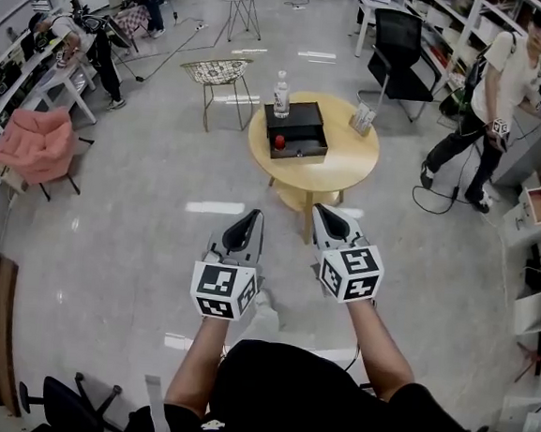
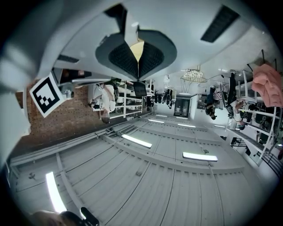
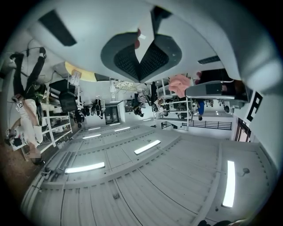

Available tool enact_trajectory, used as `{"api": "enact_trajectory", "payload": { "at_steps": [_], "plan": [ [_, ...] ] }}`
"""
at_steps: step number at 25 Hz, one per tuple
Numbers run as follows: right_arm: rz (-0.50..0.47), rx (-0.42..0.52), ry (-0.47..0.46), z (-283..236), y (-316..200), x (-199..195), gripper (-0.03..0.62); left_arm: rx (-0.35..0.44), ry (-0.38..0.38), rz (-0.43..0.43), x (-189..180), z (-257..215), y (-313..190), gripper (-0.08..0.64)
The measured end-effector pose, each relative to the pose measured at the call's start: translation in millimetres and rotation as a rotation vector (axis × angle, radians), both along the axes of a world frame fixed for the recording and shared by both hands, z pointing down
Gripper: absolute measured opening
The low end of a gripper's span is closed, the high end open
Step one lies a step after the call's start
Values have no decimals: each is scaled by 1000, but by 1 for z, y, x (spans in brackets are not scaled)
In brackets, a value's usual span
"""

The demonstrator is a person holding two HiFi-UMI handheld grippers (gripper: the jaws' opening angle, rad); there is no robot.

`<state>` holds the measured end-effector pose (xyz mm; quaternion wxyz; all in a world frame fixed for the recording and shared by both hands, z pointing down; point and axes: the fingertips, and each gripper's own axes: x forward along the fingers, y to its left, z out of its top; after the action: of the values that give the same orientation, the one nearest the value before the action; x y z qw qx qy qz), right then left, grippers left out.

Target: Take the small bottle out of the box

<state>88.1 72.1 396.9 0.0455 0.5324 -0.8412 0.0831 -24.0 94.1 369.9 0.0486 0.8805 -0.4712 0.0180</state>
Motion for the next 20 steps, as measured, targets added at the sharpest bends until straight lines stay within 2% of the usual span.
{"api": "enact_trajectory", "payload": {
  "at_steps": [11, 20],
  "plan": [
    [-2, -15, -1, -5, -92, -18, 2, -14, 12, 16, -17, -8, -94, 11],
    [38, -38, 30, -4, -160, -44, 2, -32, 20, 35, -48, -9, -162, 11]
  ]
}}
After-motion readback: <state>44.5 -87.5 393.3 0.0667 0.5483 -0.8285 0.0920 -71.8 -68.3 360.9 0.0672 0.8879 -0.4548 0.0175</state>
